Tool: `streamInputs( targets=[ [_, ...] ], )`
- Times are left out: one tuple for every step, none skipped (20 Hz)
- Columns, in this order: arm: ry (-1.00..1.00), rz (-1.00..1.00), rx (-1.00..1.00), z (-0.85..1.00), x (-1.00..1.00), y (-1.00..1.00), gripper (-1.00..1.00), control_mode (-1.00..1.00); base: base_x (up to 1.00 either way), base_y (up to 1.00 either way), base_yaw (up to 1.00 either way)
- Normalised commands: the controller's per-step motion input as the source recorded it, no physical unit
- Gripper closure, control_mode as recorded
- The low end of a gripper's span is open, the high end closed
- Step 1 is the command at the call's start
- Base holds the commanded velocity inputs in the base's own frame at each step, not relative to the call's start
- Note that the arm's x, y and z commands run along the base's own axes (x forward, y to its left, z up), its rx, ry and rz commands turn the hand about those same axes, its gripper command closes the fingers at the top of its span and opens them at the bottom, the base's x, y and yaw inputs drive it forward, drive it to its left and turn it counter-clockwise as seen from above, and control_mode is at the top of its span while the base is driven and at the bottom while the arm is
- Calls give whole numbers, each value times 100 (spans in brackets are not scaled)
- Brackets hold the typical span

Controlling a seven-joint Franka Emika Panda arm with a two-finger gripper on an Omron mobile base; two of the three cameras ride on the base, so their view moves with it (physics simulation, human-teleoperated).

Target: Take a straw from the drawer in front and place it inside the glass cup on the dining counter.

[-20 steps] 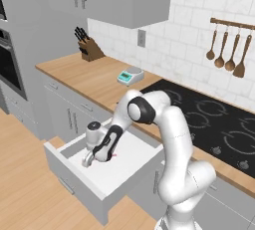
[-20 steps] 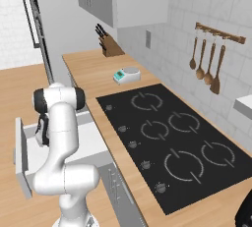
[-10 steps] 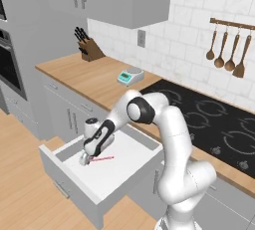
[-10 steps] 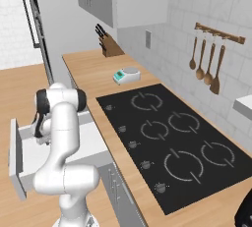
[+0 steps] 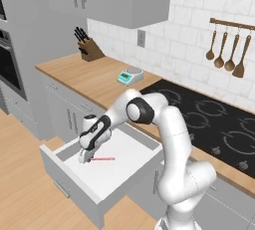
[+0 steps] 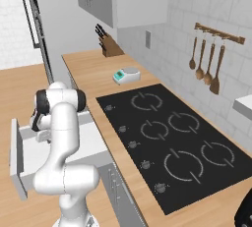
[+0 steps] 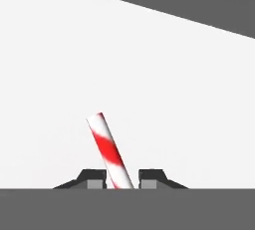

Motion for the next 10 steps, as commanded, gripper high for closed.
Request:
streamInputs(
  targets=[
    [-21,0,0,26,-62,-7,100,-100,0,0,0],
    [-26,0,0,46,-74,-10,100,-100,0,0,0],
    [-30,0,0,55,-83,-16,100,-100,0,0,0],
    [-30,0,0,66,-89,-22,100,-100,0,0,0],
    [-30,0,2,78,-89,-29,100,-100,0,0,0],
    [-27,0,2,90,-76,-26,100,-100,0,0,0],
    [-23,0,2,100,-66,-27,100,-100,0,0,0],
    [-19,0,3,100,-63,-31,100,-100,0,0,0],
    [-15,0,3,100,-61,-34,100,-100,0,0,0],
    [-15,0,2,100,-69,-32,100,-100,0,0,0]
  ],
)
